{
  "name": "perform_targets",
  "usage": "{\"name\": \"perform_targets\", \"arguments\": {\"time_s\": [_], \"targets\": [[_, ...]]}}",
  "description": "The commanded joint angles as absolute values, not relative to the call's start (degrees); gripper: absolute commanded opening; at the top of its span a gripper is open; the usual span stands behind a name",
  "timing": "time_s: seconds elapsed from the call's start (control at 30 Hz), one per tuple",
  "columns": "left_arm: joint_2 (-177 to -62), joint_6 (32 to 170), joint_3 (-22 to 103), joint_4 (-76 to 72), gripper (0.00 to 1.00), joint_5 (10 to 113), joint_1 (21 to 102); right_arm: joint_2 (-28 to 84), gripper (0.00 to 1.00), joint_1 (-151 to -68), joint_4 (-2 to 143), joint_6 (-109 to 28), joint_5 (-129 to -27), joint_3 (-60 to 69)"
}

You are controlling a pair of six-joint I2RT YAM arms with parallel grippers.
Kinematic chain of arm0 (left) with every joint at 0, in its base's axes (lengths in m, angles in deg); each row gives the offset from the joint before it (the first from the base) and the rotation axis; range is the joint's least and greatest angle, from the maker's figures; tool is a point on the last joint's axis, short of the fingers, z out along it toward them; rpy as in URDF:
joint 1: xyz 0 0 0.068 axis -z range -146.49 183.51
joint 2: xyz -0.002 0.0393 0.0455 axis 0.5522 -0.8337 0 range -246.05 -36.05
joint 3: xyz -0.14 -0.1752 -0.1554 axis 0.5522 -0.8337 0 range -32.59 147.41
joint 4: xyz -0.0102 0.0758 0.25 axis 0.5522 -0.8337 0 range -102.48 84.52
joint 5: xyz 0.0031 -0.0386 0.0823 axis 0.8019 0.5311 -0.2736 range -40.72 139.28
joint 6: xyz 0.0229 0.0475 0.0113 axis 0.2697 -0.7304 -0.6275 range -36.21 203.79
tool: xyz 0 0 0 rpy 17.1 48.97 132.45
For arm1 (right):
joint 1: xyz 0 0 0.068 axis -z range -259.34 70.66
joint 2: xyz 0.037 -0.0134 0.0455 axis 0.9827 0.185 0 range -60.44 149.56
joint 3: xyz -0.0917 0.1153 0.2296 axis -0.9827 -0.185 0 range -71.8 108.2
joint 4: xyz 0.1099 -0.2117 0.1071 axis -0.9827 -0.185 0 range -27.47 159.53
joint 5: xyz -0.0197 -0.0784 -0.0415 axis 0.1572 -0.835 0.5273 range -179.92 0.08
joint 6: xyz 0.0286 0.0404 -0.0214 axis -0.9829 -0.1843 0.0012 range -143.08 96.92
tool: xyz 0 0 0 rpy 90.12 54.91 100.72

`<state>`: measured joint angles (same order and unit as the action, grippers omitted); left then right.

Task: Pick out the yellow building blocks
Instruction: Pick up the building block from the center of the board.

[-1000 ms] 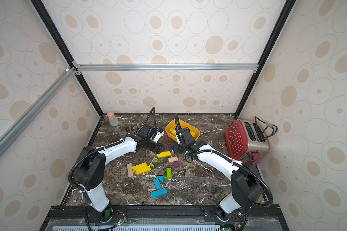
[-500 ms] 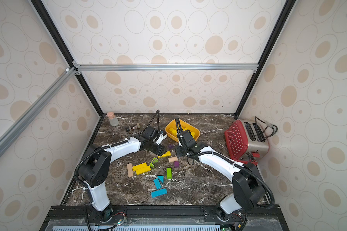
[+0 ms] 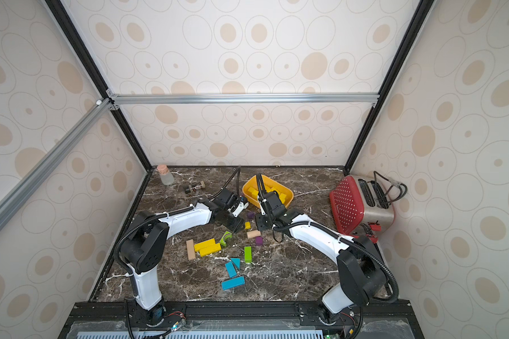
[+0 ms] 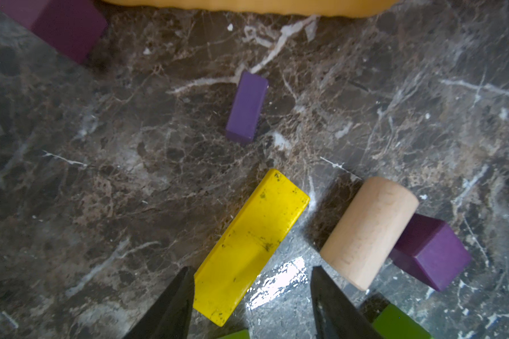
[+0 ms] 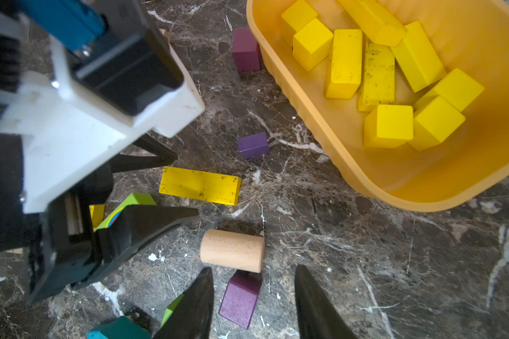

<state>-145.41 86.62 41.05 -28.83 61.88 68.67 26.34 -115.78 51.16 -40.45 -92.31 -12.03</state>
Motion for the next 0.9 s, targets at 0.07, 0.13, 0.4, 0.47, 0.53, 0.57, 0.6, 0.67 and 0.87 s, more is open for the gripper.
{"name": "perform_targets", "arguments": {"time_s": [0.07, 0.13, 0.4, 0.47, 0.53, 0.57, 0.6, 0.67, 0.87], "targets": [[-147.49, 85.65, 44.04, -31.93, 0.6, 61.11, 69.11, 26.32, 0.46, -116.26, 51.08, -40.66, -92.47, -11.89], [-147.83, 85.38, 44.19, -31.98, 0.6, 60.33, 69.21, 26.22, 0.46, -116.21, 51.08, -40.74, -92.55, -12.2], [-150.02, 85.35, 46.25, -33.74, 0.56, 59.2, 69.28, 26.57, 0.46, -116.24, 51.07, -41.1, -92.11, -12.18], [-149.64, 85.63, 45.91, -33.65, 0.54, 58.12, 69.29, 26.79, 0.46, -116.17, 51.41, -40.86, -91.96, -11.94], [-149.09, 85.54, 45.3, -33.35, 0.52, 56.39, 69.29, 27.21, 0.46, -116.2, 51.43, -40.6, -91.78, -11.51], [-148.99, 85.41, 45.15, -33.34, 0.51, 55.69, 69.33, 27.55, 0.46, -116.23, 51.43, -40.49, -91.82, -11.27], [-148.99, 85.35, 45.1, -33.38, 0.51, 55.43, 69.31, 27.81, 0.46, -116.25, 51.39, -40.37, -91.76, -10.99], [-149.26, 85.36, 45.37, -33.74, 0.48, 55.51, 69.29, 28.4, 0.46, -116.18, 51.25, -40.1, -91.64, -10.5], [-149.86, 85.85, 45.64, -33.84, 0.41, 56.97, 69.37, 28.59, 0.46, -116.25, 51.21, -40.16, -91.4, -10.38]]}}
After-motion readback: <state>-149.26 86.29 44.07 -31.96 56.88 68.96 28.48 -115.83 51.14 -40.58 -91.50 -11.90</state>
